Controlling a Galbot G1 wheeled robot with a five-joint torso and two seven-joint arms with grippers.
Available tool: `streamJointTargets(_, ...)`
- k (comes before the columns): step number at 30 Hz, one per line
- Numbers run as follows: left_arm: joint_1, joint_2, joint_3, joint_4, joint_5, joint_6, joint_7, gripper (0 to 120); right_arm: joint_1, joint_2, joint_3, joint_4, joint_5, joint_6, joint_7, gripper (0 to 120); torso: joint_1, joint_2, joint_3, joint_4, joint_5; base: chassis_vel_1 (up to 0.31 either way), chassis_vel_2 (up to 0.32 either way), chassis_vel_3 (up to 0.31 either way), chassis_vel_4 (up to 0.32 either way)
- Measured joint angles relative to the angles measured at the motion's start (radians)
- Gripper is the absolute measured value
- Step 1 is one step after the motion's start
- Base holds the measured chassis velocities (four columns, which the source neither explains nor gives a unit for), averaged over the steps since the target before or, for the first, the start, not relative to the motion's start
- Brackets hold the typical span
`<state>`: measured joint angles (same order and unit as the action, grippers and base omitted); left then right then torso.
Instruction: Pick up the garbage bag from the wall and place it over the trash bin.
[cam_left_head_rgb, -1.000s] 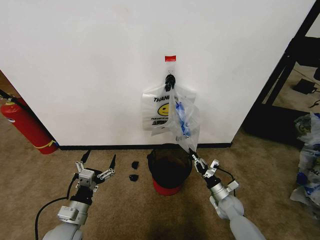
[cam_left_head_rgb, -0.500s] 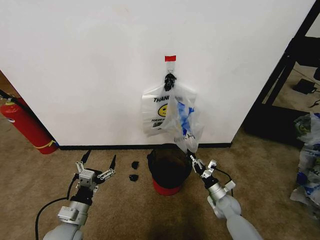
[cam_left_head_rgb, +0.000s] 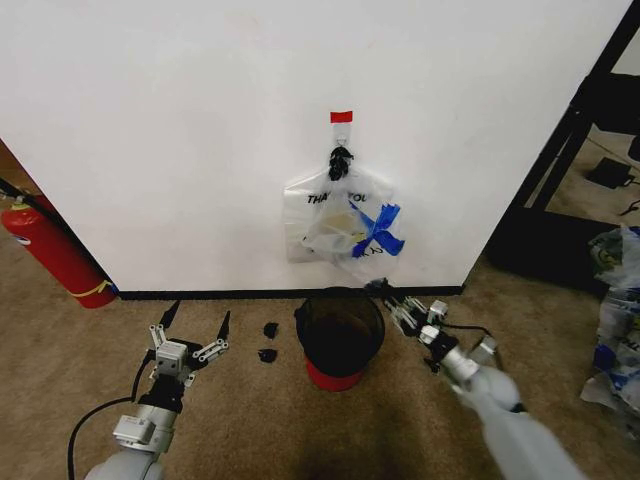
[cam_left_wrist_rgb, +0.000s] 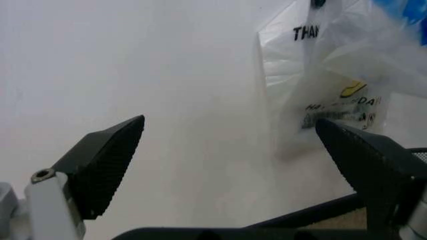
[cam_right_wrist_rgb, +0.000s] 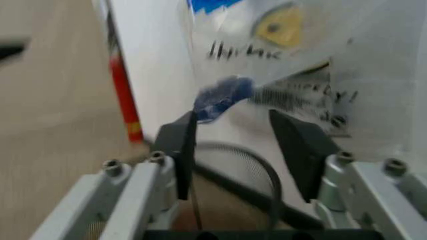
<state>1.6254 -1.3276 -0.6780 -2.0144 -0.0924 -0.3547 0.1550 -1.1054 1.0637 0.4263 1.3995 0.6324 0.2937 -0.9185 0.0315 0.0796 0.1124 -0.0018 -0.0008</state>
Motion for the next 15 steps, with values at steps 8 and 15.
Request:
streamJointTargets(8, -0.003, -0.015, 0.015, 0.006, 0.018, -0.004, 0.000, 100, -0.026, -0.122, 0.013, 0.198, 0.086, -0.003, 0.014, 78, 0.000, 0.000, 0.000, 0.0004, -0.0005, 0.000, 0.000, 0.000, 0.000)
streamJointTargets(15, 0.000, -0.021, 0.015, 0.006, 0.023, -0.005, 0.000, 100, 0.035, -0.156, -0.072, 0.285, 0.057, 0.002, 0.119, 98, 0.000, 0.000, 0.000, 0.0005, -0.0003, 0.000, 0.000, 0.000, 0.000)
